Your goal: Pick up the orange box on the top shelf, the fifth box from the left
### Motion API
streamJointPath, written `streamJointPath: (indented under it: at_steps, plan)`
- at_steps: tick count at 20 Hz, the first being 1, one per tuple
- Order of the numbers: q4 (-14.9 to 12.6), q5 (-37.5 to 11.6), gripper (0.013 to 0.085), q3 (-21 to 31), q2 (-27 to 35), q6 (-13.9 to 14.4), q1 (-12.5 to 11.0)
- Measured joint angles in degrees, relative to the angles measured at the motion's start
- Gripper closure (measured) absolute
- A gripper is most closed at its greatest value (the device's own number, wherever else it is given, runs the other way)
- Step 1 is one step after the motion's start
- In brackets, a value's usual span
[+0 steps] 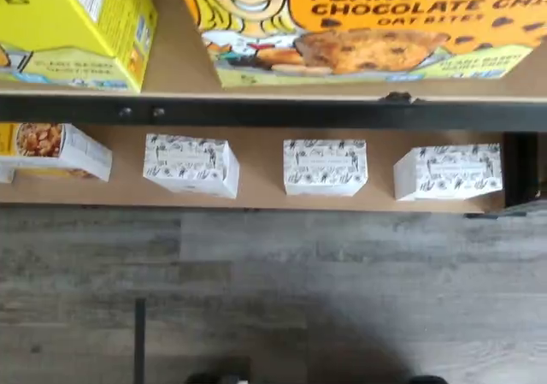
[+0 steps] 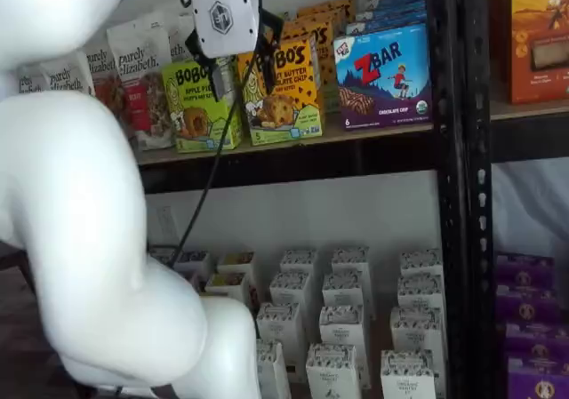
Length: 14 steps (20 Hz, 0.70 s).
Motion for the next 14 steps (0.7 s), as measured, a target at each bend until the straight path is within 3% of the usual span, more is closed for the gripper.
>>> streamJointPath:
  at_steps: [3, 9, 14]
  plan:
    - [-2.8, -2.0, 0.0130, -0.2, 0.6, 0.5, 0.9]
    - [-2.1, -11.1, 0.0130, 1.0, 1.2, -0.9, -0.7]
    - [-2.0, -13.3, 0.0130, -0.3, 3.4, -1.5, -1.5]
